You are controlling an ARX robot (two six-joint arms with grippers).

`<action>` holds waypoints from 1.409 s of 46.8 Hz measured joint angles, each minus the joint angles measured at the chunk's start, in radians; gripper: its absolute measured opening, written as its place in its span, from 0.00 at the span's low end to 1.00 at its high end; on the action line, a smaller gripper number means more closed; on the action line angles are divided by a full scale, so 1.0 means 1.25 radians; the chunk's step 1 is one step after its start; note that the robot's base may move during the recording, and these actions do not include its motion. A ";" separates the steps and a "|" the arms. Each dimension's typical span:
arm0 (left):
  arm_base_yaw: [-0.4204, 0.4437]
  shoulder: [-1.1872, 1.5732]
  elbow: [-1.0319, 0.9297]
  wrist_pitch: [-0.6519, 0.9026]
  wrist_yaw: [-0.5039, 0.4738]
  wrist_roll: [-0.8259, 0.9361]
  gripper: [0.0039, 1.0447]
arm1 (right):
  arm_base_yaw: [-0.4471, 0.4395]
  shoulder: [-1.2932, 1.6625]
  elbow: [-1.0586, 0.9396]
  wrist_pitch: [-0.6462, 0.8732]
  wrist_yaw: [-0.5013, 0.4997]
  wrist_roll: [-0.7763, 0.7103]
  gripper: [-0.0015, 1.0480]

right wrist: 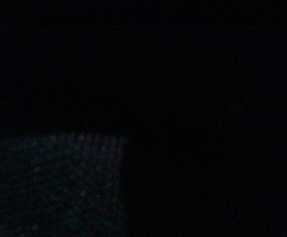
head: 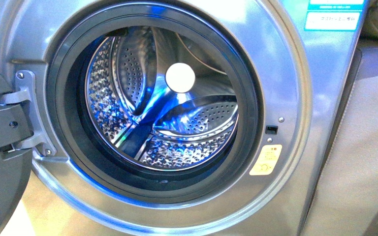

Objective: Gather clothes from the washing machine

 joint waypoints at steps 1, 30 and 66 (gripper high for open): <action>0.000 0.000 0.000 0.000 0.000 0.000 0.94 | -0.002 0.003 -0.004 -0.009 0.000 -0.013 0.09; 0.000 0.000 0.000 0.000 0.000 0.000 0.94 | 0.072 0.444 -0.346 -0.129 0.207 -0.463 0.32; 0.000 -0.002 0.001 0.000 -0.001 0.000 0.94 | 0.127 0.142 -0.211 -0.159 0.078 -0.289 0.93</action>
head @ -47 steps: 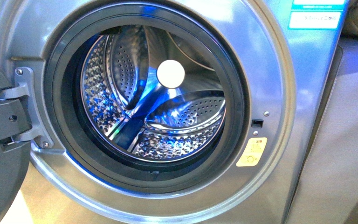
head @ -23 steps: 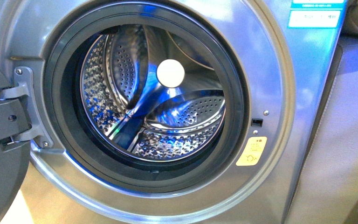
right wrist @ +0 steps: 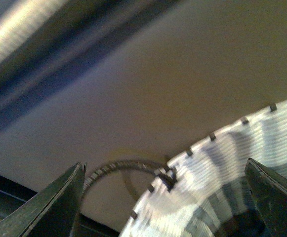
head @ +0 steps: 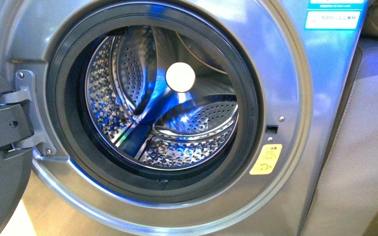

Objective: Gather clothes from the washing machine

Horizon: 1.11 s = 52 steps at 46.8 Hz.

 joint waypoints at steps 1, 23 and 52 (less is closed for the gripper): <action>0.000 0.000 0.000 0.000 0.000 0.000 0.94 | 0.003 -0.013 0.009 -0.001 -0.002 0.010 0.93; 0.000 0.000 0.000 0.000 0.000 0.000 0.94 | 0.262 -0.224 0.203 -0.080 0.180 0.081 0.93; 0.000 0.000 0.000 0.000 0.000 0.000 0.94 | 0.797 -0.593 0.021 -0.049 0.649 -0.261 0.92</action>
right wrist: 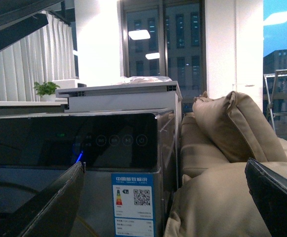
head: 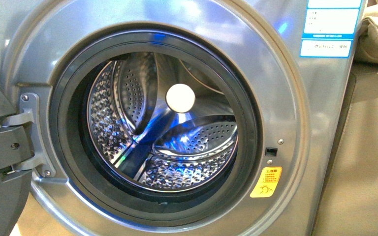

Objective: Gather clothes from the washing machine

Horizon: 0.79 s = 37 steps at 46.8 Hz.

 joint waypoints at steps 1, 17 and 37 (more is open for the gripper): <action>0.000 0.000 0.000 0.000 0.000 0.000 0.94 | 0.001 -0.015 0.004 -0.055 0.021 -0.001 0.89; 0.000 -0.001 0.000 0.000 0.000 0.000 0.94 | -0.099 -0.312 -0.313 -0.382 -0.031 -0.001 0.15; 0.000 -0.001 0.000 0.000 0.000 0.000 0.94 | -0.100 -0.418 -0.485 -0.319 -0.031 -0.003 0.02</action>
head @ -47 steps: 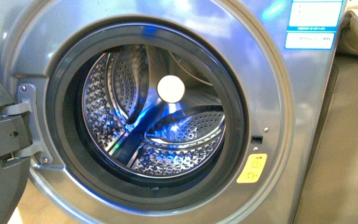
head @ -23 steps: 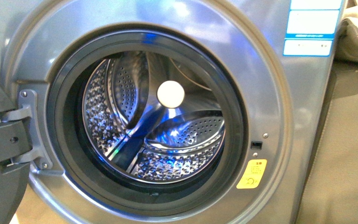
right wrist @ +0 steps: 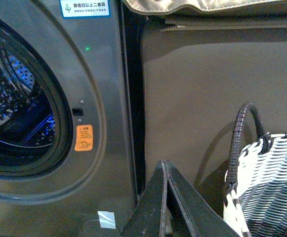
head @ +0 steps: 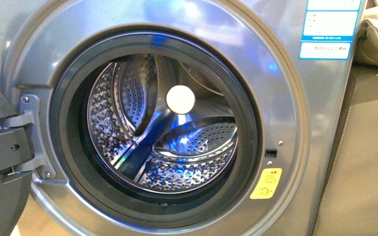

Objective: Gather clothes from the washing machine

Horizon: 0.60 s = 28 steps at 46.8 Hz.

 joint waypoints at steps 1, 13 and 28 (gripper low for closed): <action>0.000 0.000 0.000 0.000 0.000 0.000 0.94 | 0.000 -0.004 -0.006 0.002 0.000 0.000 0.02; 0.000 0.000 0.000 0.000 0.000 0.000 0.94 | 0.000 -0.038 -0.052 0.015 0.000 0.000 0.02; 0.000 0.000 0.000 0.000 0.000 0.000 0.94 | 0.000 -0.062 -0.080 0.020 0.000 0.000 0.02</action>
